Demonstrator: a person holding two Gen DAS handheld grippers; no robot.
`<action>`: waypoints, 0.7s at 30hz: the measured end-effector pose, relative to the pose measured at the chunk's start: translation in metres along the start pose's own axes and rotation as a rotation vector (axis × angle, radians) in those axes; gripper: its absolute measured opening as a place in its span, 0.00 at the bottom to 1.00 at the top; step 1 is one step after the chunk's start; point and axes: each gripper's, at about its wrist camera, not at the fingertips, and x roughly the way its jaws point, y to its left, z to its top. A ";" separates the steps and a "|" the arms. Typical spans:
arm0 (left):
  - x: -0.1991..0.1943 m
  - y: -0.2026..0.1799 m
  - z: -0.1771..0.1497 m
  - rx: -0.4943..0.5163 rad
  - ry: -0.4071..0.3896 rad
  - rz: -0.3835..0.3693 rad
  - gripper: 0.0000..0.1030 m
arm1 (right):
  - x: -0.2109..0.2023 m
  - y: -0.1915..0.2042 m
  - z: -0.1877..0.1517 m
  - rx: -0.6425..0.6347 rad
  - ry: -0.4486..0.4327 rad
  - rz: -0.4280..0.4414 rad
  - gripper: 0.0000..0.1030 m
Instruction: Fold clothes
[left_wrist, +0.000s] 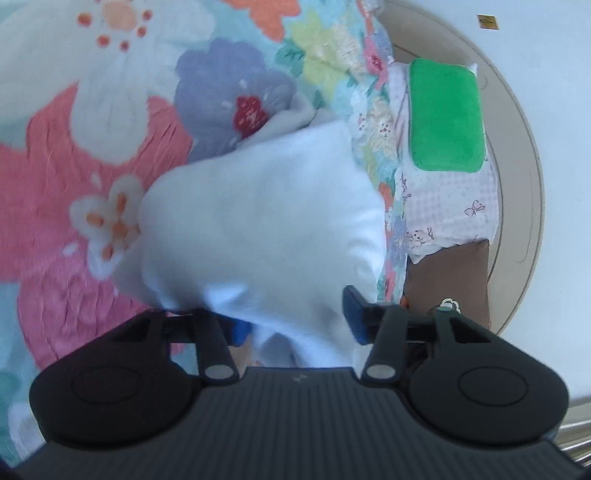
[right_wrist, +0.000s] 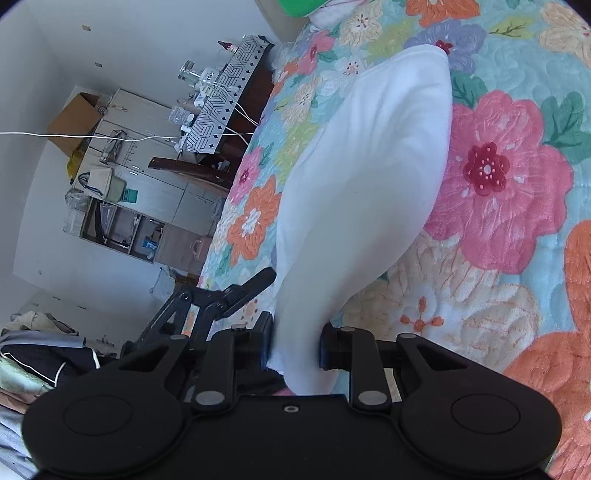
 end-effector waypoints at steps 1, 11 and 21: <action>0.002 -0.005 0.004 0.039 0.002 0.014 0.24 | 0.000 -0.002 0.000 0.012 -0.002 0.006 0.28; 0.011 -0.021 0.008 0.330 0.112 0.194 0.23 | 0.005 -0.015 0.011 -0.070 0.045 -0.177 0.46; 0.011 -0.015 0.003 0.410 0.129 0.200 0.21 | 0.035 -0.061 0.051 0.024 0.059 -0.236 0.65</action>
